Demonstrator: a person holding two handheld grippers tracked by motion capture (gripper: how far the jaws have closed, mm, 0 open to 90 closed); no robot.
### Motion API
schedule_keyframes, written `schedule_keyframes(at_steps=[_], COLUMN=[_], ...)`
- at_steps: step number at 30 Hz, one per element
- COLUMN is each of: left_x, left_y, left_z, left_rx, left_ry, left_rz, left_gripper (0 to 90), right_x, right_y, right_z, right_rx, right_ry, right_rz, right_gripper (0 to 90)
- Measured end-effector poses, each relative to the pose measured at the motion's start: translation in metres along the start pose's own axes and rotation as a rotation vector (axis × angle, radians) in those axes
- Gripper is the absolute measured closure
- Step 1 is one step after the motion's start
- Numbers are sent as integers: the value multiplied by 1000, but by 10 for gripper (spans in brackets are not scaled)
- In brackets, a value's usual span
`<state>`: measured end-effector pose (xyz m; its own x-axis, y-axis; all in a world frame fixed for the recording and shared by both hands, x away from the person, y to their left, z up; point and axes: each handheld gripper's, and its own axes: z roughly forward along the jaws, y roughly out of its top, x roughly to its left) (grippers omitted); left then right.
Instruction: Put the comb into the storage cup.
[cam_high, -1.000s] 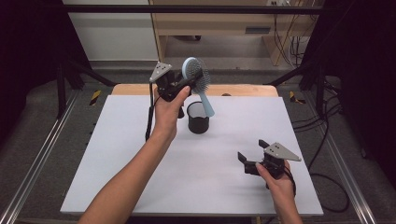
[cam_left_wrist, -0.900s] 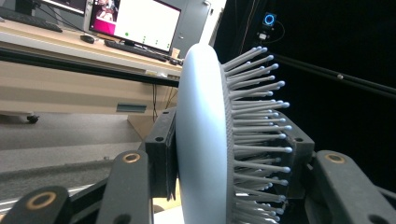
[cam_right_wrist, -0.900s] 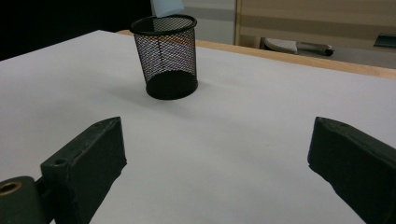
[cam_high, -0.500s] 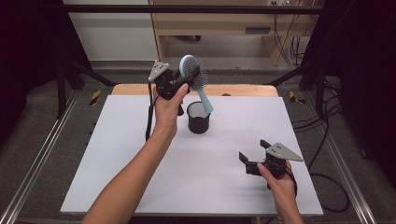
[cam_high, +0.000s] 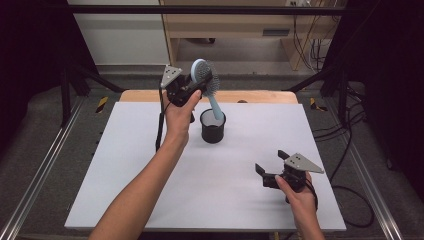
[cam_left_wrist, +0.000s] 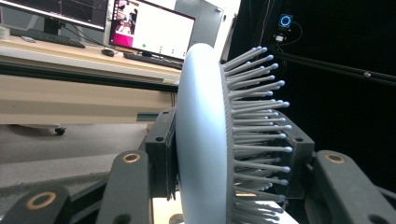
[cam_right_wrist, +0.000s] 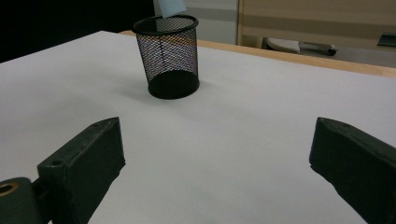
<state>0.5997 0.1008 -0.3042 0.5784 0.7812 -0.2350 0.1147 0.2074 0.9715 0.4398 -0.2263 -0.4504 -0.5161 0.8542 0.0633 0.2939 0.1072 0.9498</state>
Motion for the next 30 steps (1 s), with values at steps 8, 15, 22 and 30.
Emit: schedule_keyframes(at_steps=[8,15,22,30], left_x=[-2,-3,-5,-2], left_y=[-4,-10,-14,-21], left_z=[3,8,11,12], left_rx=[15,37,45,62], left_ry=[8,19,16,24], left_rz=[31,69,70,73], left_gripper=[504,504,503,503], right_x=[1,1,0,1], right_y=[0,0,0,0], right_z=[0,0,0,0], right_rx=[2,2,1,0], right_ry=[3,6,8,10], right_rz=[0,0,-1,1], right_gripper=[35,35,35,35])
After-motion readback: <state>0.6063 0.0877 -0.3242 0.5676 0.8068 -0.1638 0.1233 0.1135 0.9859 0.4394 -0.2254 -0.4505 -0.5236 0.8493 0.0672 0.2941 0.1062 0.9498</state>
